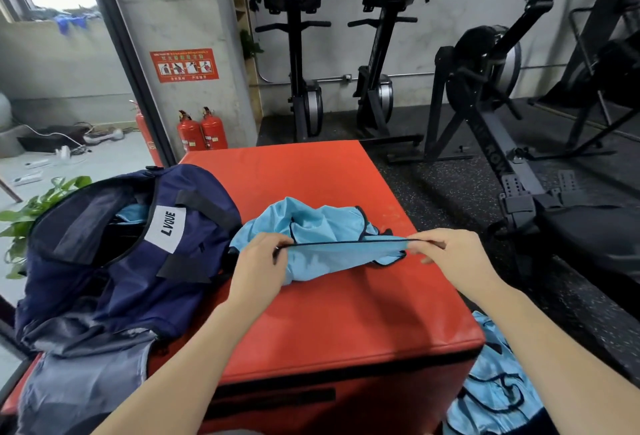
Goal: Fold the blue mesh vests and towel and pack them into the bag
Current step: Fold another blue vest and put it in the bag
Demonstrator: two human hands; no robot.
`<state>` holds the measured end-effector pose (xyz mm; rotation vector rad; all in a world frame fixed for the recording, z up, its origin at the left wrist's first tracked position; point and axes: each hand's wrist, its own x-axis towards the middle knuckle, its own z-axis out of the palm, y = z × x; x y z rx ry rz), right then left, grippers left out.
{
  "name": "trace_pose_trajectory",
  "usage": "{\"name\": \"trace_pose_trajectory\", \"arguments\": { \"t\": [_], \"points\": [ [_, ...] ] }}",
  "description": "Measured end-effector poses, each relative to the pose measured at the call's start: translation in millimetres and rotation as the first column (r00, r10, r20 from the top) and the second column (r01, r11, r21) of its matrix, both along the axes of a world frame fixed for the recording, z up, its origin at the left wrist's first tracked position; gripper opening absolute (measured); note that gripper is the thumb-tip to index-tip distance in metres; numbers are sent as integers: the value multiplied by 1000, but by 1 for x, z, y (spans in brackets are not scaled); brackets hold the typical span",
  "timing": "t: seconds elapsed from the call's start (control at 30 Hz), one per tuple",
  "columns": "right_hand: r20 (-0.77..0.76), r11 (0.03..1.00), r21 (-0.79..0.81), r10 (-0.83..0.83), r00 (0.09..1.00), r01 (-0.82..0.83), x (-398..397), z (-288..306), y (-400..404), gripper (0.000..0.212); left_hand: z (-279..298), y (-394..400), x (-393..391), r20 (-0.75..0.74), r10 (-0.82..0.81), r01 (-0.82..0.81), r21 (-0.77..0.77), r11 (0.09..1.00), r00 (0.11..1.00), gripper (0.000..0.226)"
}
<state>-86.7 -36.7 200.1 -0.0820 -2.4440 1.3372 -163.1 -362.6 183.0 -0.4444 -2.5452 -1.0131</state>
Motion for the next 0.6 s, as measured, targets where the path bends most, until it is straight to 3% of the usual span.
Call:
{"name": "trace_pose_trajectory", "arguments": {
  "t": [0.17,0.37,0.47,0.6],
  "points": [
    [-39,992,128,21,999,-16,11,-4,5,11,7,-35,5,-108,58,-59,-3,998,992,21],
    [-30,942,335,15,999,-4,24,-22,15,12,7,-74,30,-176,-42,21,-122,992,984,28],
    [-23,838,544,47,999,-27,30,-32,26,8,-2,-94,43,-153,-74,46,-175,983,986,30],
    [188,631,748,94,978,-204,35,-44,24,10,-17,-111,63,-54,-188,166,-276,947,981,29]
  ]
}}
